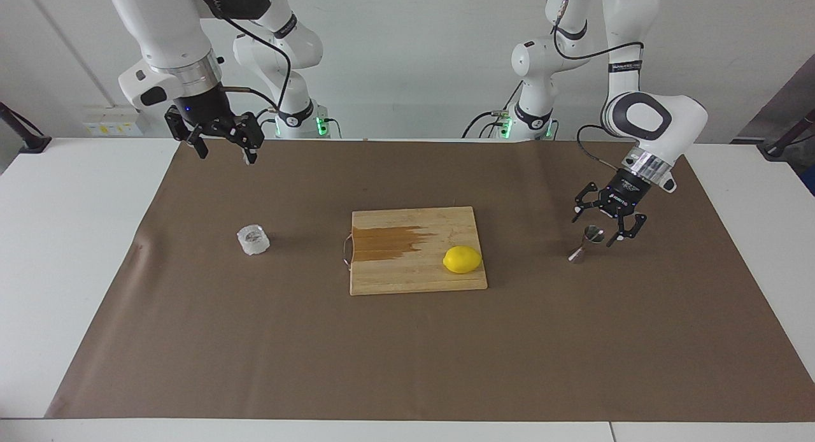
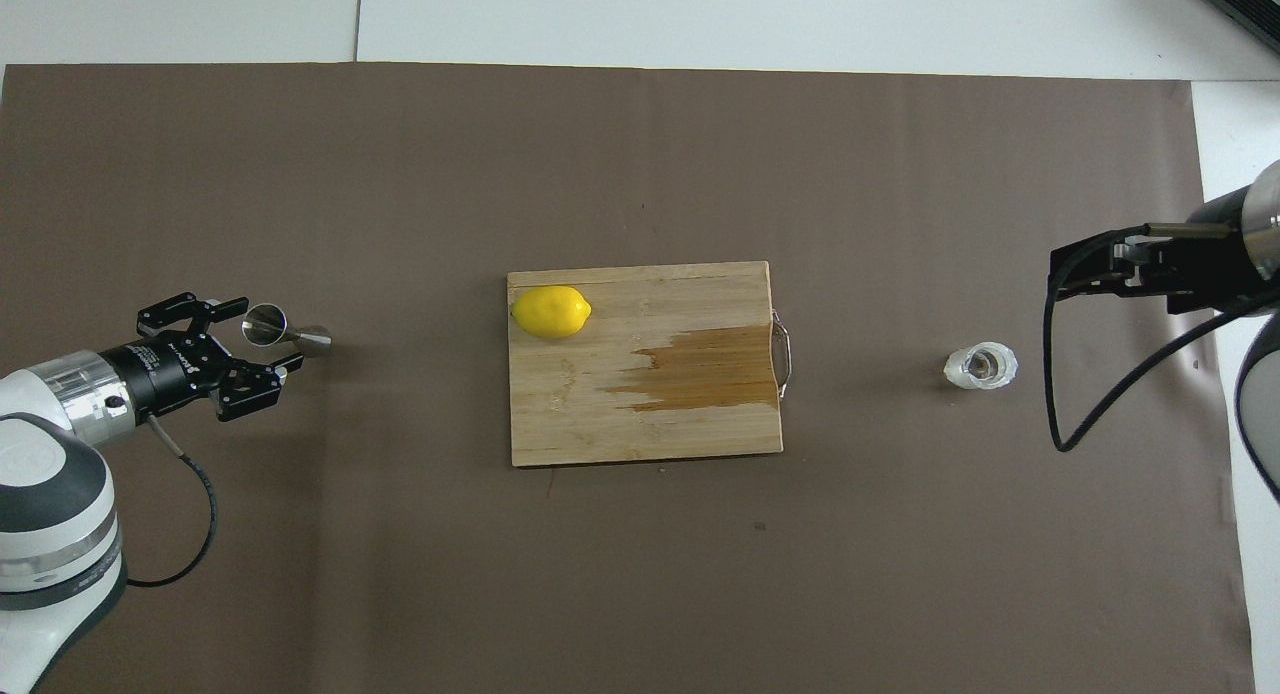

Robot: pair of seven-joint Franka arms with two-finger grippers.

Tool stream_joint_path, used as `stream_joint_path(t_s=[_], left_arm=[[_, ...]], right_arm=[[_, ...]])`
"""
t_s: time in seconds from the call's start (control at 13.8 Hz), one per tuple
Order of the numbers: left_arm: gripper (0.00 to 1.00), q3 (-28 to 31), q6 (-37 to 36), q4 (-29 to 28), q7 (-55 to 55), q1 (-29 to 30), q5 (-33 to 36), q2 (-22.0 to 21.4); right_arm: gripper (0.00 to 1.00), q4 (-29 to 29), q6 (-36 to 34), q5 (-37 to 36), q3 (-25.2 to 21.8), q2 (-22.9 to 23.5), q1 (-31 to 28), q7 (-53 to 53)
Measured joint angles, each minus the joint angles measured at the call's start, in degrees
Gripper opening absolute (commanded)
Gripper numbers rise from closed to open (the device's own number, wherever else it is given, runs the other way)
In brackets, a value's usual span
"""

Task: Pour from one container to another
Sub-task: 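Close the left gripper around the small metal cup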

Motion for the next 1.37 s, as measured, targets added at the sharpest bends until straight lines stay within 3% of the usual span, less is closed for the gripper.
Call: stream_joint_path(t_s=[0.14, 0.72, 0.87, 0.94, 1.16, 1.37], left_arm=[[1.0, 0.0, 0.2, -0.1, 0.2, -0.1, 0.0, 0.0], [0.79, -0.1, 1.4, -0.2, 0.4, -0.7, 0.0, 0.0], [0.66, -0.1, 1.5, -0.2, 0.4, -0.8, 0.0, 0.0], [0.55, -0.1, 1.6, -0.3, 0.4, -0.8, 0.0, 0.0], [0.0, 0.0, 1.8, -0.3, 0.4, -0.8, 0.0, 0.0], [0.0, -0.1, 1.8, -0.2, 0.4, -1.0, 0.0, 0.0]], right_arm=[[1.0, 0.0, 0.0, 0.0, 0.0, 0.0, 0.0, 0.0], [1.0, 0.0, 0.0, 0.0, 0.0, 0.0, 0.0, 0.0], [1.0, 0.0, 0.0, 0.0, 0.0, 0.0, 0.0, 0.0], [1.0, 0.0, 0.0, 0.0, 0.0, 0.0, 0.0, 0.0], [1.0, 0.0, 0.0, 0.0, 0.0, 0.0, 0.0, 0.0], [1.0, 0.0, 0.0, 0.0, 0.0, 0.0, 0.0, 0.0]])
